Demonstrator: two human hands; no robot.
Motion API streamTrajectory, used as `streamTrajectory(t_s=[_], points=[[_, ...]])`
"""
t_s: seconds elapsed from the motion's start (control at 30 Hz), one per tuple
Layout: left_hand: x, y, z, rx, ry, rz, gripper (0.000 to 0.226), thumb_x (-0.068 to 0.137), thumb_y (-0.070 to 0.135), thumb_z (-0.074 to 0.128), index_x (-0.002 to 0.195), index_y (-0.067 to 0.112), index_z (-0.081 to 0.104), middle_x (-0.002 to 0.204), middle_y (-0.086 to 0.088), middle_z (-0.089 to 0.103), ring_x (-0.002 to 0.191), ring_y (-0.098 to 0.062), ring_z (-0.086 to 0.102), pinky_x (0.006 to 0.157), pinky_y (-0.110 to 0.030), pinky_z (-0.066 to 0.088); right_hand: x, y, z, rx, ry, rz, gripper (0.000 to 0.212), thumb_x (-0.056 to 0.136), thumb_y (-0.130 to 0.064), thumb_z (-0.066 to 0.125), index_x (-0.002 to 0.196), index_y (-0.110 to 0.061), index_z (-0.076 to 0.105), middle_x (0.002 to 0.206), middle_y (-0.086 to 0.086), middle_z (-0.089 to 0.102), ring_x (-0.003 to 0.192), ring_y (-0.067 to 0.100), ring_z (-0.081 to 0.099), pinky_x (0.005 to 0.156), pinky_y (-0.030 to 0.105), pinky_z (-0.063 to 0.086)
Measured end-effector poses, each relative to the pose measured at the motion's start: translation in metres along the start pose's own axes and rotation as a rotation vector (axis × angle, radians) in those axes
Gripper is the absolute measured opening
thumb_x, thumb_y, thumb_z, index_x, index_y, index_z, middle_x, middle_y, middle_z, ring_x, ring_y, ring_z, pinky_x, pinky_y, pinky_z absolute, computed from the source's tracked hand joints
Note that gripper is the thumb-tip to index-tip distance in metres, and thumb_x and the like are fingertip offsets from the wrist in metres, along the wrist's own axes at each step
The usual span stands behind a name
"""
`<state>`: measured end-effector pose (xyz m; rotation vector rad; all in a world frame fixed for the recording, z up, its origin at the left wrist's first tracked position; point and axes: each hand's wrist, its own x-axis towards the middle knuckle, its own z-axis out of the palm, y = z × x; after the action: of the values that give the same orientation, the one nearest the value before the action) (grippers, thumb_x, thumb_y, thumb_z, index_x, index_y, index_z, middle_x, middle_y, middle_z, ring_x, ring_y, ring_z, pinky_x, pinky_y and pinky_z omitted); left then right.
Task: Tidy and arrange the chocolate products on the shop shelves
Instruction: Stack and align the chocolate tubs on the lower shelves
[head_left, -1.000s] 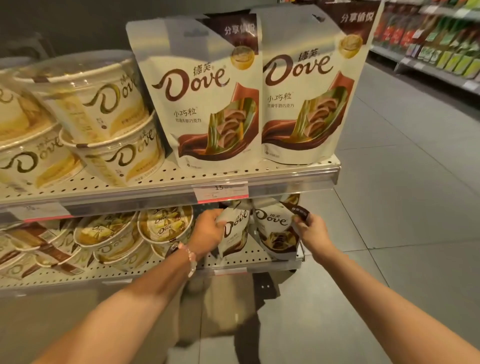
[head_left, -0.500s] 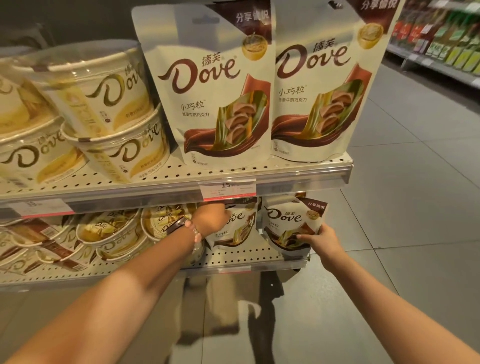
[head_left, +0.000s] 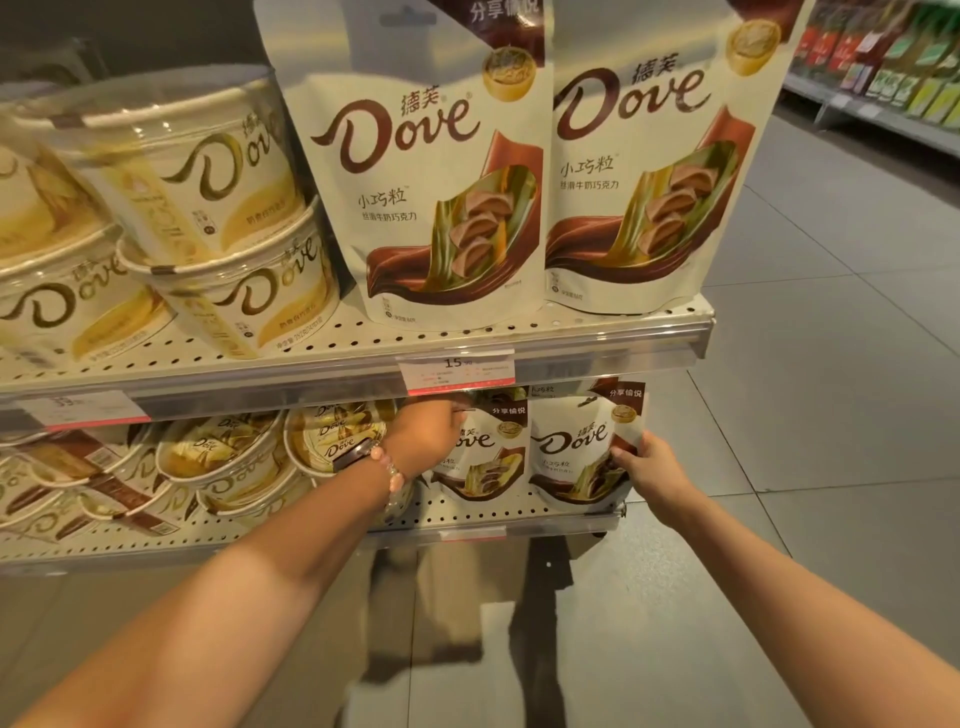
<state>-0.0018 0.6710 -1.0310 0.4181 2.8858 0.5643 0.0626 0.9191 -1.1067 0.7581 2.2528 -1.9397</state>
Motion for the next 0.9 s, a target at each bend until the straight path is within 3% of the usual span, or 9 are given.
streamTrajectory(t_s=[0.17, 0.3, 0.43, 0.6, 0.73, 0.83, 0.9], points=[[-0.004, 0.001, -0.001, 0.028, 0.056, 0.023, 0.026, 0.096, 0.020, 0.045, 0.111, 0.006, 0.061, 0.093, -0.013, 0.064, 0.079, -0.026, 0.058, 0.065, -0.031, 0.043, -0.006, -0.003, 0.002, 0.000, 0.028, -0.020, 0.022, 0.093, -0.003, 0.049, 0.113, -0.009, 0.055, 0.107, 0.008, 0.063, 0.105, 0.023, 0.058, 0.087, 0.037, 0.048], [-0.016, 0.005, -0.002, 0.028, 0.147, 0.080, 0.024, 0.093, 0.016, 0.048, 0.106, 0.001, 0.061, 0.100, -0.017, 0.066, 0.091, -0.031, 0.060, 0.079, -0.038, 0.048, -0.016, -0.004, 0.000, -0.084, 0.073, -0.048, 0.031, 0.092, -0.006, 0.052, 0.124, -0.005, 0.051, 0.120, 0.012, 0.061, 0.113, 0.028, 0.057, 0.095, 0.044, 0.049], [-0.029, 0.008, -0.007, 0.000, 0.229, 0.064, 0.026, 0.090, 0.017, 0.053, 0.113, 0.009, 0.061, 0.103, -0.009, 0.067, 0.096, -0.025, 0.060, 0.085, -0.037, 0.049, -0.027, -0.014, -0.007, -0.224, 0.140, -0.117, 0.036, 0.091, -0.013, 0.057, 0.125, -0.009, 0.048, 0.123, 0.011, 0.059, 0.113, 0.027, 0.057, 0.088, 0.039, 0.051], [-0.048, 0.011, -0.016, -0.045, 0.329, 0.053, 0.024, 0.087, 0.019, 0.061, 0.110, 0.011, 0.063, 0.109, -0.003, 0.064, 0.104, -0.020, 0.057, 0.089, -0.029, 0.041, -0.046, -0.030, -0.014, -0.347, 0.292, -0.241, 0.055, 0.088, -0.022, 0.063, 0.136, -0.011, 0.039, 0.135, 0.009, 0.047, 0.122, 0.025, 0.048, 0.095, 0.039, 0.047], [-0.079, 0.014, -0.024, -0.018, 0.299, 0.131, 0.019, 0.087, 0.023, 0.063, 0.103, 0.014, 0.065, 0.100, 0.000, 0.065, 0.098, -0.017, 0.058, 0.089, -0.030, 0.045, -0.072, -0.041, -0.010, -0.341, 0.281, -0.415, 0.039, 0.088, -0.020, 0.062, 0.124, -0.018, 0.049, 0.120, 0.000, 0.050, 0.107, 0.013, 0.052, 0.086, 0.034, 0.053], [-0.109, 0.016, -0.042, -0.086, 0.229, 0.106, 0.015, 0.088, 0.028, 0.061, 0.094, 0.016, 0.066, 0.091, 0.002, 0.066, 0.086, -0.015, 0.059, 0.080, -0.035, 0.049, -0.095, -0.053, 0.003, -0.324, 0.140, -0.517, 0.018, 0.088, -0.019, 0.060, 0.102, -0.029, 0.054, 0.102, -0.011, 0.055, 0.092, 0.007, 0.057, 0.073, 0.025, 0.055], [-0.130, 0.016, -0.062, -0.159, 0.245, 0.079, 0.013, 0.087, 0.027, 0.061, 0.089, 0.015, 0.066, 0.083, 0.002, 0.066, 0.078, -0.012, 0.060, 0.073, -0.035, 0.051, -0.112, -0.068, 0.014, -0.346, 0.022, -0.598, 0.018, 0.088, -0.019, 0.060, 0.091, -0.036, 0.053, 0.094, -0.016, 0.056, 0.088, 0.001, 0.056, 0.071, 0.019, 0.050]])
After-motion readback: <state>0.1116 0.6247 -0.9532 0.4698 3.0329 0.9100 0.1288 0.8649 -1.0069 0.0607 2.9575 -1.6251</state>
